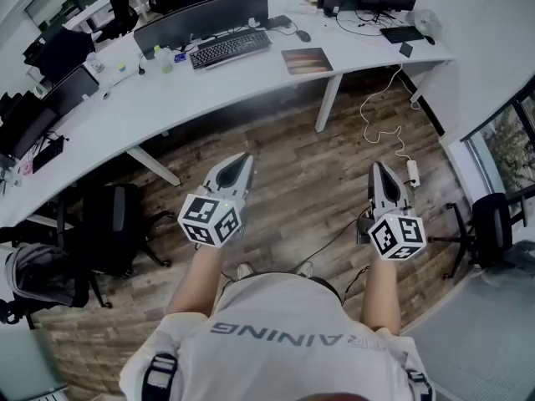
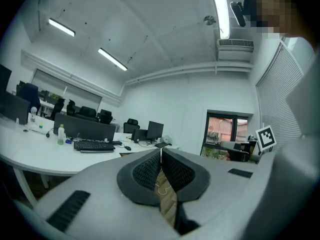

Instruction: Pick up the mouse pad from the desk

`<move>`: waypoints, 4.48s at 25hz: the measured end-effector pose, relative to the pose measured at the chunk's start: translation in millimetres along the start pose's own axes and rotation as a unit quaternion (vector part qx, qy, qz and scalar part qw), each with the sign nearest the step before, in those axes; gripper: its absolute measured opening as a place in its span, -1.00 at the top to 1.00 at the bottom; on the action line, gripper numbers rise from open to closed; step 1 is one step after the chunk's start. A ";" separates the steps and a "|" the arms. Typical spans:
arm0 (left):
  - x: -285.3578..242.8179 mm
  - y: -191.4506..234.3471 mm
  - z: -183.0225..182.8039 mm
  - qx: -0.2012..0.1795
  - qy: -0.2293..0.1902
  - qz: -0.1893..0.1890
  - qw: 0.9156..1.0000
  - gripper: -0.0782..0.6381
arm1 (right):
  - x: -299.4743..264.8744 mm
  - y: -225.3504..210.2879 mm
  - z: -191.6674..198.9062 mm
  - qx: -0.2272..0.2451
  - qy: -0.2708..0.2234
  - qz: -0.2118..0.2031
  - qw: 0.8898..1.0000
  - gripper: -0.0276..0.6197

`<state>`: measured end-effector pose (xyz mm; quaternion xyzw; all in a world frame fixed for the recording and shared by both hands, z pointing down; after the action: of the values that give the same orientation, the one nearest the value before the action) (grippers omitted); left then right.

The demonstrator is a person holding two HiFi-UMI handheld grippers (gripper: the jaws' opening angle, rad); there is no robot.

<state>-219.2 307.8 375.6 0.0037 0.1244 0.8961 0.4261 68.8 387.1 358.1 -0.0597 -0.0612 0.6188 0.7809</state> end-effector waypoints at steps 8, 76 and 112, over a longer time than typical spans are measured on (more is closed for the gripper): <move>-36.7 -58.5 7.8 -0.011 -0.006 -0.008 1.000 0.68 | 14.4 -64.0 2.3 -0.007 0.001 -0.036 0.999 0.86; -609.7 194.8 -40.6 0.032 0.051 -0.125 0.990 0.68 | -623.0 -392.3 65.0 -0.019 0.172 -0.116 0.978 0.86; -656.8 292.0 -5.5 0.064 0.127 -0.068 0.987 0.68 | -700.4 -395.2 345.8 0.023 0.507 -0.038 0.861 -0.40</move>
<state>-24.2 -372.6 501.6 -0.0915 0.2349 0.8484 0.4655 230.5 -378.5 750.4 -0.3451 0.3553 0.4738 0.7281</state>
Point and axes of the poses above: the fingertips, and each gripper's own axes: x backward along the fingers, y to its left, z out of its underside, the point moved 3 cm from there along x, backward along the fingers, and after that the axes turned 6 degrees about -z, right-handed, at the moved point
